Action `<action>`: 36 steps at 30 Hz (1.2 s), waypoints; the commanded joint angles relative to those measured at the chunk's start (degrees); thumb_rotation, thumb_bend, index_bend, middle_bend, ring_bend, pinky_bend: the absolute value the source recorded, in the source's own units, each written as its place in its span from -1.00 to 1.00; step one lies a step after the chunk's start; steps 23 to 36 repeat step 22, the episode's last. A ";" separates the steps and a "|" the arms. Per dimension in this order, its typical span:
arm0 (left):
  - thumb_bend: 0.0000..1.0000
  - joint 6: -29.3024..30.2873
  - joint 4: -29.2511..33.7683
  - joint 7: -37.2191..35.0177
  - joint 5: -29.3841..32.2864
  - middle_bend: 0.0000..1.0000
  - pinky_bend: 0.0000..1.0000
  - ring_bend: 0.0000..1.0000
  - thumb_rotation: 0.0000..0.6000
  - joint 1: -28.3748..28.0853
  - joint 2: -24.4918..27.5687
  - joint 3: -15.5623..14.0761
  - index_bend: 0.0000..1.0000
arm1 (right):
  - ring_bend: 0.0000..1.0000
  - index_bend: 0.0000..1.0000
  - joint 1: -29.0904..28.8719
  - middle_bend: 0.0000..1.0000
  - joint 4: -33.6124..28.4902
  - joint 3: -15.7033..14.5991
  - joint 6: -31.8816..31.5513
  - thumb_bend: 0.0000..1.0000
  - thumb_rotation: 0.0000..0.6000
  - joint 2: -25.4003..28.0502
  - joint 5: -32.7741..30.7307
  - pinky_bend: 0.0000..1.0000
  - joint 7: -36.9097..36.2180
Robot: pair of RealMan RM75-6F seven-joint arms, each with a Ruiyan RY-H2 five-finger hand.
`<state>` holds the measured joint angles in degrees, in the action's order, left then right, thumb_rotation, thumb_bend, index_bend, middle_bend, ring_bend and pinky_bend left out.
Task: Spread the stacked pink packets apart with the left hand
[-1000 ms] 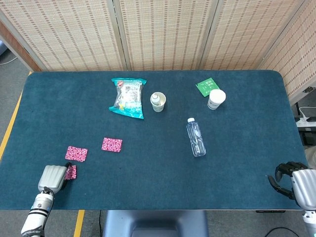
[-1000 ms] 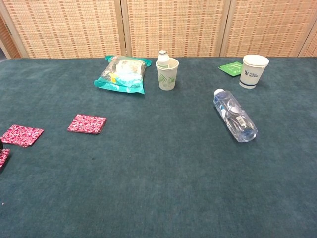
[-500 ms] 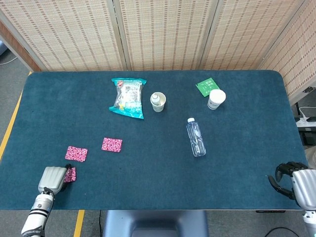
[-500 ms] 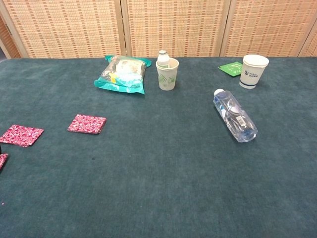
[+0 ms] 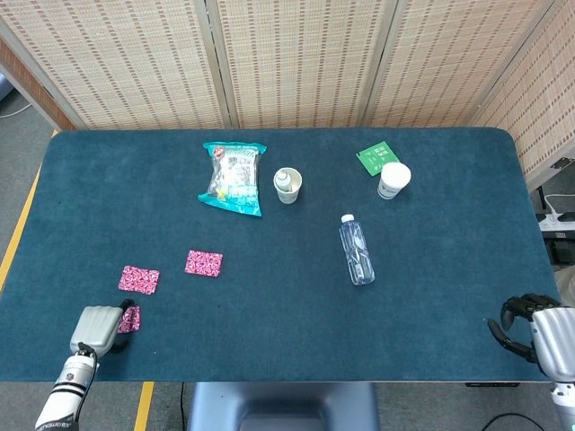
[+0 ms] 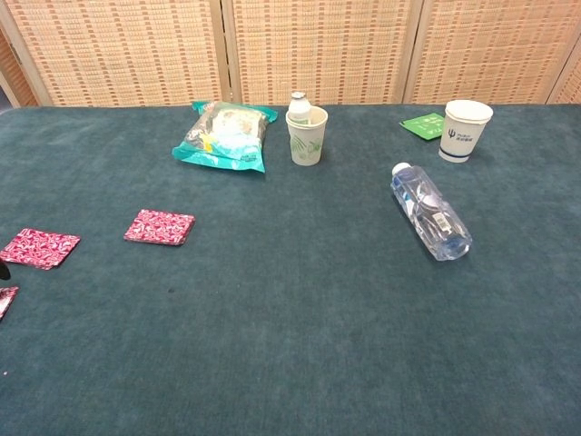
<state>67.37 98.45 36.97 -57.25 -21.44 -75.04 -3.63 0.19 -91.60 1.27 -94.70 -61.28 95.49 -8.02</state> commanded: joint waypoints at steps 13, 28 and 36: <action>-0.53 14.99 -4.12 -16.24 -23.90 0.24 0.56 0.41 1.00 5.01 1.35 0.99 -0.48 | 0.11 0.48 -0.17 0.37 -0.16 0.16 0.39 -0.51 1.00 0.01 -0.39 0.16 0.26; -0.46 14.42 -4.27 -20.78 -24.69 -0.18 0.01 -0.12 1.00 6.54 3.38 1.25 -0.51 | 0.11 0.48 -0.30 0.37 -0.02 0.10 1.05 -0.51 1.00 -0.67 -0.68 0.16 1.91; -0.46 14.42 -4.27 -20.78 -24.69 -0.18 0.01 -0.12 1.00 6.54 3.38 1.25 -0.51 | 0.11 0.48 -0.30 0.37 -0.02 0.10 1.05 -0.51 1.00 -0.67 -0.68 0.16 1.91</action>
